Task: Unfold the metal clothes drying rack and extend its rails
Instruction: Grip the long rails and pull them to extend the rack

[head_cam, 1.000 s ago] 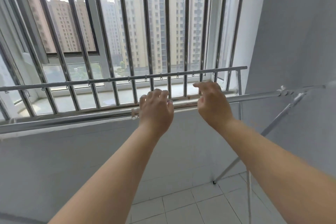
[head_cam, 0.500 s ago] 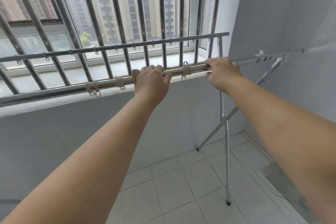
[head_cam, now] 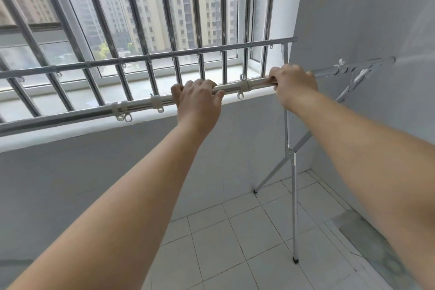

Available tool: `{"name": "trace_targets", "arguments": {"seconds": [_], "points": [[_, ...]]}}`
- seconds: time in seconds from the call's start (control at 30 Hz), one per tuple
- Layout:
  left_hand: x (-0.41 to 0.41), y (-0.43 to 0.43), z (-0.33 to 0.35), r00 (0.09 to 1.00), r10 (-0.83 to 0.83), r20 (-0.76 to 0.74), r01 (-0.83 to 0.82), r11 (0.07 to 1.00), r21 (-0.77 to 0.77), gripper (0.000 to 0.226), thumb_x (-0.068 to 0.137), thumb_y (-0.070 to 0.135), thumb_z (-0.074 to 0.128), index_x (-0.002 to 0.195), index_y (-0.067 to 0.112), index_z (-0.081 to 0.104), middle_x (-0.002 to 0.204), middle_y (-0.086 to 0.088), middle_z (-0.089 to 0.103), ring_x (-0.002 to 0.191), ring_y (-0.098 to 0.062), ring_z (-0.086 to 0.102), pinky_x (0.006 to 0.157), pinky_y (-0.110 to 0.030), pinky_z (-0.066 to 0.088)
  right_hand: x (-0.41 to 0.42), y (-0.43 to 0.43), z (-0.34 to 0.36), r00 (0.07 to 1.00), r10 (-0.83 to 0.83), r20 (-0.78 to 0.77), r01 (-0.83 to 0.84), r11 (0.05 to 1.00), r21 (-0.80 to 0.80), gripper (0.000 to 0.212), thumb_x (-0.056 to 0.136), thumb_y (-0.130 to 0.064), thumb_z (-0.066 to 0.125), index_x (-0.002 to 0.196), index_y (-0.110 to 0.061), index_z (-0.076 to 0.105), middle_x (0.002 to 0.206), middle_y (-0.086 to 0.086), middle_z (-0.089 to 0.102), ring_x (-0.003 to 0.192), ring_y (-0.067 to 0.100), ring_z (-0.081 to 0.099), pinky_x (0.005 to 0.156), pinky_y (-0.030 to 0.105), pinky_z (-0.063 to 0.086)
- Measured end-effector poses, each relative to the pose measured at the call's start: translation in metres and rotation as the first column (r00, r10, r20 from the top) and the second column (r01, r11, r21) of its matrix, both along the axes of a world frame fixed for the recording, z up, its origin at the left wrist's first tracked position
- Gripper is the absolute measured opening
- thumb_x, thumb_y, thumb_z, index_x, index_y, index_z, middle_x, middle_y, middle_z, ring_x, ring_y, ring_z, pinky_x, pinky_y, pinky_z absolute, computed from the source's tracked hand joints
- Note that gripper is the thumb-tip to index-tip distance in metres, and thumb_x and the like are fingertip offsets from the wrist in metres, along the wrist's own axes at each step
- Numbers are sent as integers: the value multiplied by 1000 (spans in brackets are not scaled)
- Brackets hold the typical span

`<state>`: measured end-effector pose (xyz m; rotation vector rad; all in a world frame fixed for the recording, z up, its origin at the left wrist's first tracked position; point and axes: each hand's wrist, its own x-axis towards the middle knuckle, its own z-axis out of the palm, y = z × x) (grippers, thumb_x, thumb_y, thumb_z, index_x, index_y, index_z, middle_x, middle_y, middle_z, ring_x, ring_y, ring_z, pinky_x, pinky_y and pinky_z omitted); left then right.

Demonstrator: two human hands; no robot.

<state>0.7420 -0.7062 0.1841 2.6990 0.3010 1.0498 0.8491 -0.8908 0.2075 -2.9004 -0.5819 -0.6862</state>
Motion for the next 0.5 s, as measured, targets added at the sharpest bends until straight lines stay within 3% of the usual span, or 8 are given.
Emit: {"name": "trace_targets", "arguments": {"seconds": [0.3, 0.5], "points": [[29, -25, -4, 999, -4, 35, 3, 1000, 13, 30, 94, 37, 46, 113, 20, 61, 107, -3, 64, 109, -23, 50, 97, -37, 11, 26, -23, 0, 1000, 20, -6, -20, 996, 82, 35, 85, 0, 43, 108, -23, 57, 109, 6, 56, 107, 27, 49, 75, 33, 32], [33, -29, -4, 1000, -6, 12, 6, 1000, 23, 32, 95, 36, 43, 117, 19, 59, 111, -2, 62, 112, -23, 47, 99, -38, 9, 28, -27, -4, 999, 17, -41, -11, 992, 130, 46, 84, 5, 36, 120, -19, 53, 116, 10, 51, 115, 28, 43, 82, 36, 36]]}}
